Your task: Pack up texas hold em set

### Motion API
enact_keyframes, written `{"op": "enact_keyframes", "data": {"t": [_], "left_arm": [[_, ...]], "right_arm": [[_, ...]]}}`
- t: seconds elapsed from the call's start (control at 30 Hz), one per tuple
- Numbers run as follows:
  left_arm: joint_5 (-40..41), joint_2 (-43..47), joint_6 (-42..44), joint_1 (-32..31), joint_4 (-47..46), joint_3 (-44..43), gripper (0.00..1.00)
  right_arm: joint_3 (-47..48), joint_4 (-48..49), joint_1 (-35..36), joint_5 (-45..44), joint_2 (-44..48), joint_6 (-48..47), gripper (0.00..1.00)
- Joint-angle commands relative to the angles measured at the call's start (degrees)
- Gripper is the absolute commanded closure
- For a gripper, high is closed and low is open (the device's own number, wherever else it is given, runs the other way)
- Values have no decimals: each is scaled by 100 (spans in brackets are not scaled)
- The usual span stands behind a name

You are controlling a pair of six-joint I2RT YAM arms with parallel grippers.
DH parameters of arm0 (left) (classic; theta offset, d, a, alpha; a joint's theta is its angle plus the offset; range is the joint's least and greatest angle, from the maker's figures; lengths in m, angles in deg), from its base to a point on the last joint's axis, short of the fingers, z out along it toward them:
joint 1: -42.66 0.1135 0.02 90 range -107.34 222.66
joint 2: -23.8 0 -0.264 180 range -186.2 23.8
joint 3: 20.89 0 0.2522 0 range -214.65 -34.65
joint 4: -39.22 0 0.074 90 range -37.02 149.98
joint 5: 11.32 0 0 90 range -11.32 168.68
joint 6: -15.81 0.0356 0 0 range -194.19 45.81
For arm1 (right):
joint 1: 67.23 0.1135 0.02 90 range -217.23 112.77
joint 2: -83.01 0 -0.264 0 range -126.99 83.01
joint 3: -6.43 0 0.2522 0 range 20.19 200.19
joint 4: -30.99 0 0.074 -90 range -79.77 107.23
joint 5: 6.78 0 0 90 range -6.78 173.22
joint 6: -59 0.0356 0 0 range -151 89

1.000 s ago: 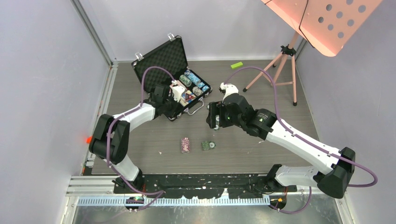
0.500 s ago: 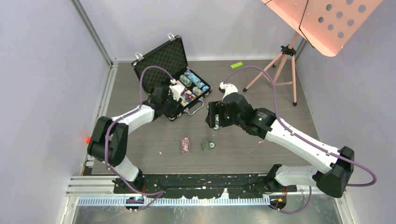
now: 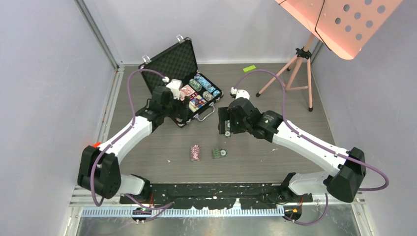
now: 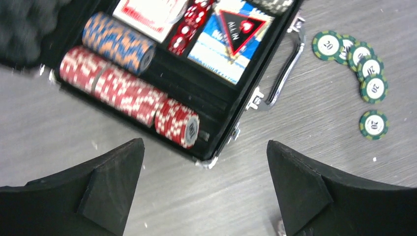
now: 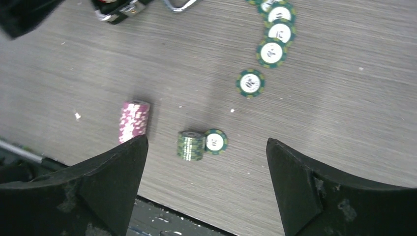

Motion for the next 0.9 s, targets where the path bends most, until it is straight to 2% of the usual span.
{"op": "enact_keyframes", "data": {"t": [0.0,0.1,0.23,0.33,0.57,0.73,0.87], "left_arm": [[994,488,-1693,-17,989,64,0],[1829,476,-2978,6,2236,-70,0],[1040,168,-3233,64,3004,-289,0],[541,302,-4077,-158,2905,59,5],[840,1095,-5626,-1337,2265,843,15],[1000,897,-5861,-1914,2040,794,18],[1302,418,-6000,-2329,2217,543,25]], "right_arm": [[75,-243,-164,-828,180,436,1],[-88,-137,-277,-864,329,582,0],[-244,12,-316,-818,456,683,0],[-391,134,-318,-784,499,792,1],[-690,427,-326,-641,667,918,2],[-740,437,-326,-560,710,862,3],[-806,432,-327,-550,801,853,3]]}}
